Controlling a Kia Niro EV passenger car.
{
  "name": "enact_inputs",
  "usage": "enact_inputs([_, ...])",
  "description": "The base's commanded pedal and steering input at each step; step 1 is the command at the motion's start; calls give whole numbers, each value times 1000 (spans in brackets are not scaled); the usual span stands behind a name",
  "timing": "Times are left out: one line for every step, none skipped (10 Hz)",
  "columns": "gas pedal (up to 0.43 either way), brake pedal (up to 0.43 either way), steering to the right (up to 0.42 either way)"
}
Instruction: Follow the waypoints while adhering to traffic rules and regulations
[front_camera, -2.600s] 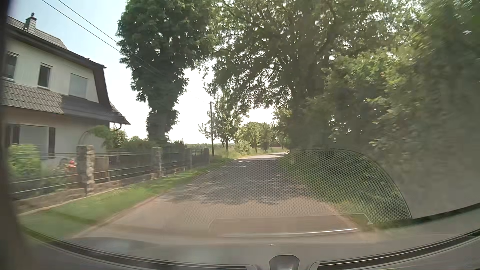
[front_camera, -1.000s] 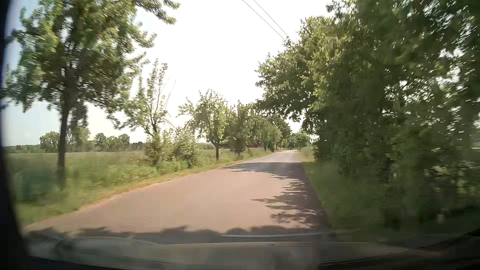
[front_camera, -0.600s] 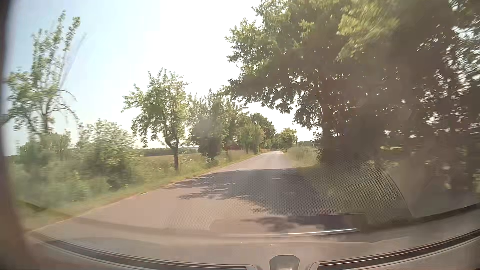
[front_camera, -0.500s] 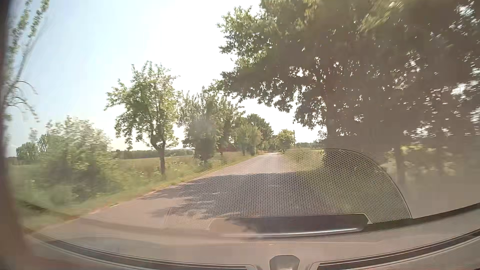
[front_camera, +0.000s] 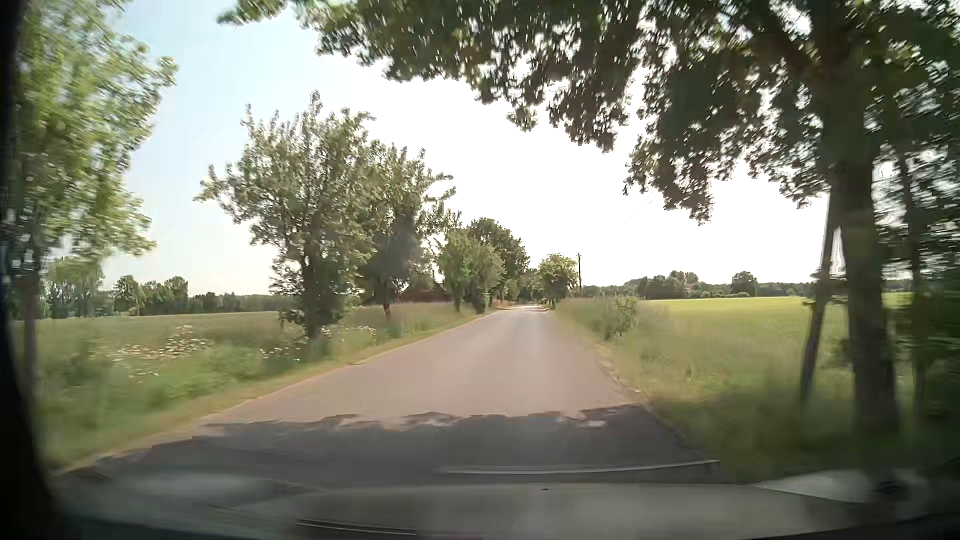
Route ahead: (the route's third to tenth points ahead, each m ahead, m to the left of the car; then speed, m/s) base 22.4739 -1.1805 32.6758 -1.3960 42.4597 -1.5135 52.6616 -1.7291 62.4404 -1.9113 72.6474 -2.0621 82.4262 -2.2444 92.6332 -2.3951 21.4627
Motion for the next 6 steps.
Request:
enact_inputs([441, 6, 12])
enact_inputs([441, 6, 11])
enact_inputs([441, 6, 10])
enact_inputs([441, 6, 8])
enact_inputs([441, 6, 5])
enact_inputs([441, 6, 2])
